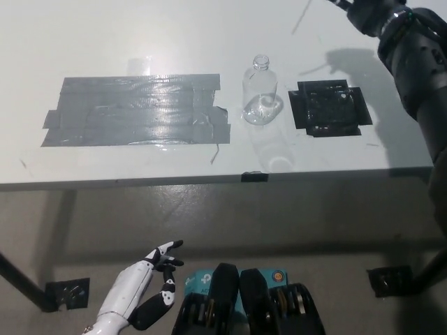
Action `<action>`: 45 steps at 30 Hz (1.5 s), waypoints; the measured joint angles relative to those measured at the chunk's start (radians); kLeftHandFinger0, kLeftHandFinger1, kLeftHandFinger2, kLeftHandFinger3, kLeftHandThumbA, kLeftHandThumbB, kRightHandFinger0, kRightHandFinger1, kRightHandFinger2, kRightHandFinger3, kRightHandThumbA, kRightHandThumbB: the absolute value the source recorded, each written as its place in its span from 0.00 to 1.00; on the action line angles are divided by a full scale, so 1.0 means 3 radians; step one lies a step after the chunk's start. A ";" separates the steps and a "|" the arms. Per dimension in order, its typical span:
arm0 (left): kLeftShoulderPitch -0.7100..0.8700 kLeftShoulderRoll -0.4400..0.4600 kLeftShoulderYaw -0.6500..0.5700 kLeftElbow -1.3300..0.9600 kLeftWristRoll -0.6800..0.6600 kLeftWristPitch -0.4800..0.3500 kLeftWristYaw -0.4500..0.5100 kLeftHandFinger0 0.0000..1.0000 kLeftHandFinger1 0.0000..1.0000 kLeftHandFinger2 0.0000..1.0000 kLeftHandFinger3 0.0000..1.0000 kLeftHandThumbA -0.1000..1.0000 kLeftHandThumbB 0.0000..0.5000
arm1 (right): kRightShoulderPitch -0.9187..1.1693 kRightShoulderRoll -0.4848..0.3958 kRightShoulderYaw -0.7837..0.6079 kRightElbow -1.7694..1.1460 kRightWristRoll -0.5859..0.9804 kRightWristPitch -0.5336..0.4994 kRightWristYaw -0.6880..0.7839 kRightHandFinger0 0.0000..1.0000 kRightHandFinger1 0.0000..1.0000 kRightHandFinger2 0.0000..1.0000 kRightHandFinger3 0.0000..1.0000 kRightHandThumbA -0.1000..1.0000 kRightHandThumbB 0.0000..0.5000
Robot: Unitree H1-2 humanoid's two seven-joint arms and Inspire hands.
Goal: The robot grabs the black lid of the spray bottle on the desk and places it on the black area of the desk
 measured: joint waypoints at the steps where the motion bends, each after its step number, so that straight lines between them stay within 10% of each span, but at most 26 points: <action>1: 0.0001 0.0002 0.0001 0.0000 -0.0001 0.0000 0.0000 0.69 0.63 0.65 0.84 0.06 0.32 | 0.0023 -0.0008 0.0001 0.0000 0.0011 0.0000 -0.0004 0.22 0.31 0.45 0.46 0.00 0.73; 18: 0.0002 0.0030 0.0047 0.0000 -0.0088 -0.0001 -0.0008 0.60 0.59 0.66 0.86 0.05 0.29 | 0.0680 0.0014 0.0041 0.0029 0.0134 0.0018 -0.0010 0.23 0.31 0.46 0.51 0.00 0.69; 19: 0.0002 0.0031 0.0047 0.0000 -0.0098 -0.0001 -0.0009 0.59 0.58 0.64 0.85 0.05 0.30 | 0.0713 0.0017 0.0054 0.0036 0.0134 0.0040 -0.0013 0.33 0.46 0.61 0.59 0.00 0.64; 20: 0.0001 0.0030 0.0047 0.0000 -0.0107 -0.0001 -0.0010 0.58 0.57 0.64 0.84 0.05 0.30 | 0.0736 0.0019 0.0078 0.0045 0.0133 0.0070 -0.0014 0.72 0.93 1.00 1.00 0.16 0.47; 21: 0.0001 0.0030 0.0047 0.0000 -0.0115 -0.0001 -0.0010 0.58 0.57 0.63 0.84 0.05 0.30 | 0.0749 0.0017 0.0134 0.0050 0.0125 0.0105 -0.0002 0.99 1.00 1.00 1.00 0.34 0.50; 36: -0.0212 0.0060 0.0049 0.0004 -0.0133 0.0022 -0.0068 0.58 0.58 0.66 0.87 0.08 0.28 | 0.0563 -0.0165 0.1900 0.0031 -0.0591 0.0234 0.0055 1.00 1.00 1.00 1.00 0.57 0.82; 45: -0.0261 0.0071 0.0049 0.0004 -0.0129 0.0025 -0.0097 0.57 0.56 0.64 0.87 0.08 0.29 | 0.0477 -0.0347 0.2209 -0.0064 -0.0850 0.0113 -0.0044 1.00 1.00 1.00 1.00 0.66 0.98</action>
